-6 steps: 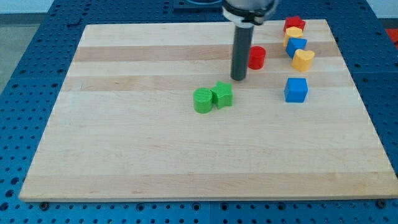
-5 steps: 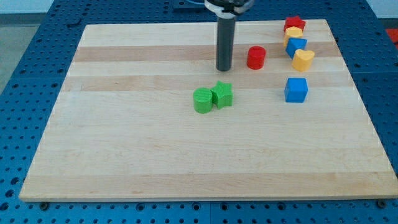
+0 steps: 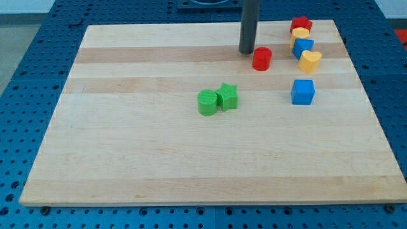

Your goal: Push the red circle closer to the yellow heart

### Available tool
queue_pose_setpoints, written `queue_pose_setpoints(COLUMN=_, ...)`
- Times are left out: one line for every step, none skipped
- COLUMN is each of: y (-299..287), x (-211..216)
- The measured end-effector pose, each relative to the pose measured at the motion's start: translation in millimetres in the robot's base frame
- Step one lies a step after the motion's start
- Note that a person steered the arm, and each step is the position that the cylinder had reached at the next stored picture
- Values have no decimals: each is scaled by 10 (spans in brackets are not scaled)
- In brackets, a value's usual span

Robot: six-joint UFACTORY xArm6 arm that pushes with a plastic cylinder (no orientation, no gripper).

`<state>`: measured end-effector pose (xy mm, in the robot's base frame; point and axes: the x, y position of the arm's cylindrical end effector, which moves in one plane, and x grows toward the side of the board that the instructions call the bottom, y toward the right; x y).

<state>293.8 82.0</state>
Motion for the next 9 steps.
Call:
queue_pose_setpoints(y=71, x=149)
queue_pose_setpoints(y=71, x=274)
queue_pose_setpoints(y=82, x=443)
queue_pose_setpoints(y=110, x=607)
queue_pose_setpoints(y=80, x=664)
queue_pose_setpoints(y=-116, x=663)
queue_pose_setpoints(y=-147, x=696)
queue_pose_setpoints(y=65, x=699)
queue_pose_setpoints(y=264, x=699)
